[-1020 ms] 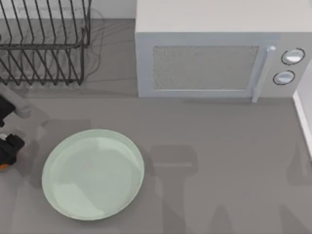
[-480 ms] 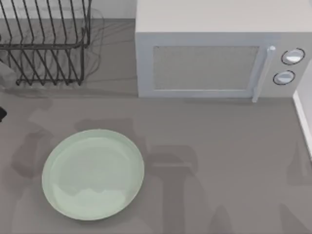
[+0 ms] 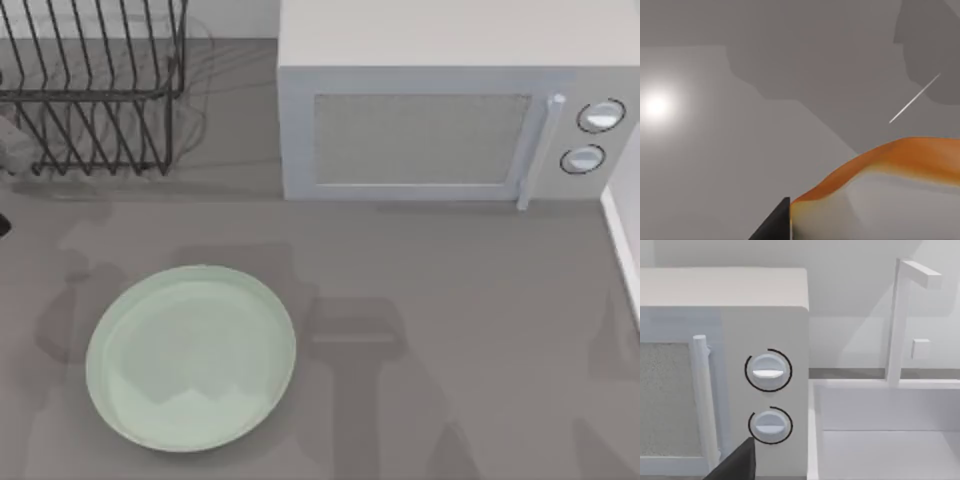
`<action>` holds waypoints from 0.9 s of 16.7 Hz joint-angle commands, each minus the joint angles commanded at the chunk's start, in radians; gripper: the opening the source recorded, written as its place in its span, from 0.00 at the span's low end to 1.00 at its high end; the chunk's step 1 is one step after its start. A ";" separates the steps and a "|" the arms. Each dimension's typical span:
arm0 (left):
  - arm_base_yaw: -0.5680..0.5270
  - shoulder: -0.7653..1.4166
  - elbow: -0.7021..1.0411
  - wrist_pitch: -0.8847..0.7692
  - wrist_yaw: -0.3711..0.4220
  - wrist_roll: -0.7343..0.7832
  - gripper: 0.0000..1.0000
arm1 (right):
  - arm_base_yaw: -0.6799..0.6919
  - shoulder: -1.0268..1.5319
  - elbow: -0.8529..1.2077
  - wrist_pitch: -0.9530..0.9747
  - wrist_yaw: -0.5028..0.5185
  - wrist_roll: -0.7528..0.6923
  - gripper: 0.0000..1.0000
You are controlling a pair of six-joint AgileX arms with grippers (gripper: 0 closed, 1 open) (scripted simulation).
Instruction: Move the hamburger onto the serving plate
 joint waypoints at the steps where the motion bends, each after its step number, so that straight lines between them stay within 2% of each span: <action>1: -0.013 0.004 0.002 -0.002 0.000 0.032 0.00 | 0.000 0.000 0.000 0.000 0.000 0.000 1.00; 3: -0.050 0.012 0.003 -0.006 -0.001 0.128 0.00 | 0.000 0.000 0.000 0.000 0.000 0.000 1.00; 6: -0.130 0.019 -0.003 -0.009 -0.002 0.349 0.00 | 0.000 0.000 0.000 0.000 0.000 0.000 1.00; 15: -0.443 0.006 -0.078 0.002 -0.004 1.334 0.00 | 0.000 0.000 0.000 0.000 0.000 0.000 1.00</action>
